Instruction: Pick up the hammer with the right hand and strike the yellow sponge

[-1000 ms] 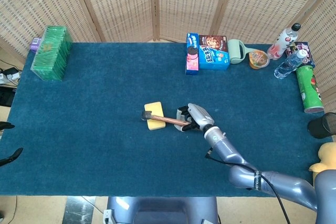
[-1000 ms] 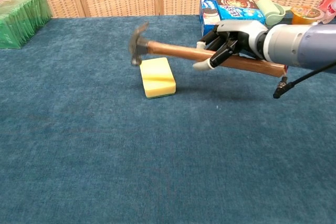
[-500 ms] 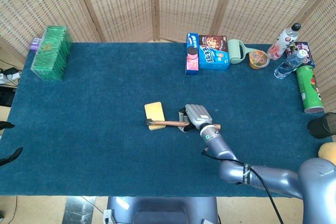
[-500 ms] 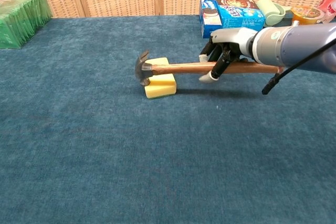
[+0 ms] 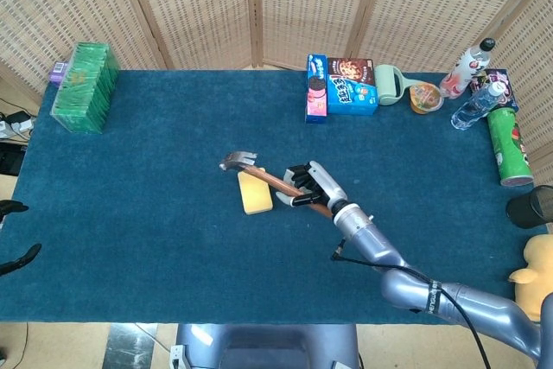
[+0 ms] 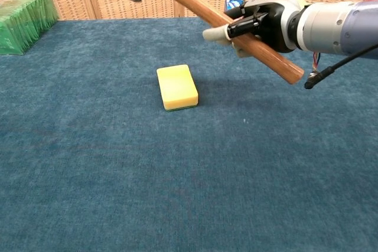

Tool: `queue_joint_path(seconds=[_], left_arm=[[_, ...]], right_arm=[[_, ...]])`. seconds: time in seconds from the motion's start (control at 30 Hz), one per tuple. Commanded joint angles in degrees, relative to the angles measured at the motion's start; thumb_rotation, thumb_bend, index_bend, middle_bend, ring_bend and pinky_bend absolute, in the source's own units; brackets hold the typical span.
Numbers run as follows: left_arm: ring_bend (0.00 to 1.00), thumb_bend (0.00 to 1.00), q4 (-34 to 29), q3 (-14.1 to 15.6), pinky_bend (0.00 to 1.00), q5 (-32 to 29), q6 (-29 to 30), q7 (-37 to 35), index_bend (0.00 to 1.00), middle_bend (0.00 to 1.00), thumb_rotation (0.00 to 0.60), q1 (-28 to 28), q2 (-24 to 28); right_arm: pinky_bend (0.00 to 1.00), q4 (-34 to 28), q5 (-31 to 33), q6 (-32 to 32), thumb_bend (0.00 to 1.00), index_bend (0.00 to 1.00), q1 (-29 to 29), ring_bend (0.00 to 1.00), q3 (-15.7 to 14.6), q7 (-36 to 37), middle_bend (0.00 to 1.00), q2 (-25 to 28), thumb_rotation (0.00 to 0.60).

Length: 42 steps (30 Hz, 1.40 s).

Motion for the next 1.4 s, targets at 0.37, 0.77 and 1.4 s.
queue_joint_path(seconds=[0.37, 0.77, 1.4], left_arm=[[0.13, 0.22, -0.13, 0.02, 0.10, -0.09, -0.01, 0.11, 0.32, 0.29, 0.600, 0.11, -0.04], [0.13, 0.22, 0.24, -0.09, 0.10, -0.25, -0.03, -0.14, 0.32, 0.29, 0.600, 0.15, -0.07], [0.13, 0.22, -0.48, 0.20, 0.10, 1.05, -0.57, 0.56, 0.32, 0.30, 0.600, -0.61, -0.62]], right_arm=[[1.00, 8.07, -12.36, 0.72, 0.36, 0.87, 0.25, 1.00, -3.92, -6.43, 1.00, -1.47, 0.600], [1.00, 8.72, 11.34, 13.02, 0.36, 0.89, 9.66, 1.00, -14.18, -48.06, 1.00, -3.01, 0.600], [1.00, -2.11, 15.94, 4.06, 0.36, 0.89, 3.81, 1.00, -7.56, -30.85, 1.00, 7.09, 0.600]])
